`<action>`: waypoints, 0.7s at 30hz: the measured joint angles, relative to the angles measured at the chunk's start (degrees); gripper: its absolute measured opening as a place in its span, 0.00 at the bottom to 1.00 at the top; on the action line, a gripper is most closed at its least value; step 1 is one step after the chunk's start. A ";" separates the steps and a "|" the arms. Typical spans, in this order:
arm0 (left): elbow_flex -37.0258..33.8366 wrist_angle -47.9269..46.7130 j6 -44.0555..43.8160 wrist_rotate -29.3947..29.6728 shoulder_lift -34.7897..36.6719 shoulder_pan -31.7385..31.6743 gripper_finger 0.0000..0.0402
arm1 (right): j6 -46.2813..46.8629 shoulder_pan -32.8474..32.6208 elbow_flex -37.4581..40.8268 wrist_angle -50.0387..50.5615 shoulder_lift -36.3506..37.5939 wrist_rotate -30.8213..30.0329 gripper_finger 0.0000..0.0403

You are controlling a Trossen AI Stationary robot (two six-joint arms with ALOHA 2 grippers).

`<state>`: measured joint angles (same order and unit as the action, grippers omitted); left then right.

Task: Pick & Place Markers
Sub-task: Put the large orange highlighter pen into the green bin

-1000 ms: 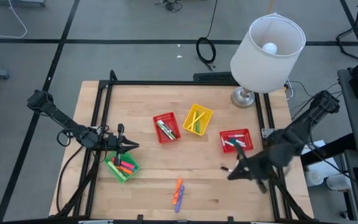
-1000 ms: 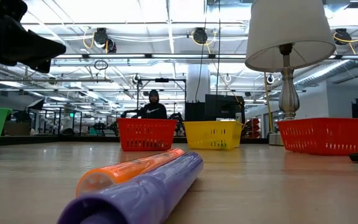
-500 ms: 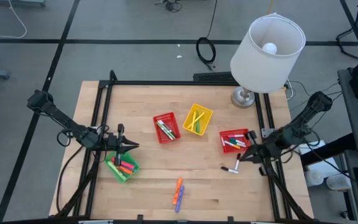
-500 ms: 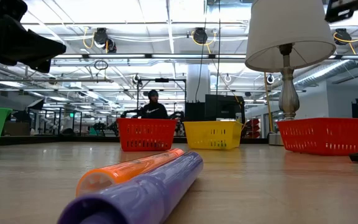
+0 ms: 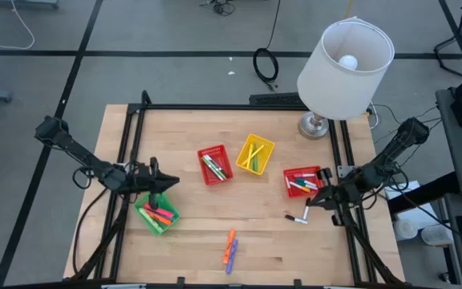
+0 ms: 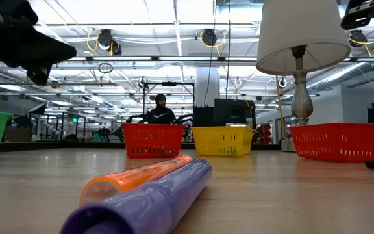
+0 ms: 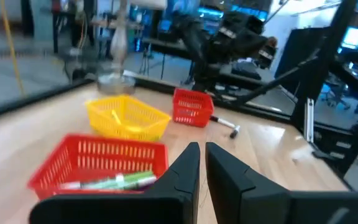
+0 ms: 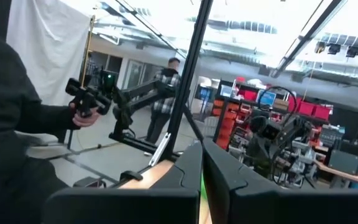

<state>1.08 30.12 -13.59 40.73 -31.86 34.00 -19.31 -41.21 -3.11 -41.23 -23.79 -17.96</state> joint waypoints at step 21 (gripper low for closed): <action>65.83 -45.33 -28.64 -23.16 -62.95 -4.11 0.02 | -1.33 -0.02 0.17 -3.13 0.00 0.09 0.00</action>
<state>66.91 -15.21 -42.23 17.56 -94.82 29.89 -20.64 -41.23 -2.94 -44.36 -23.79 -17.87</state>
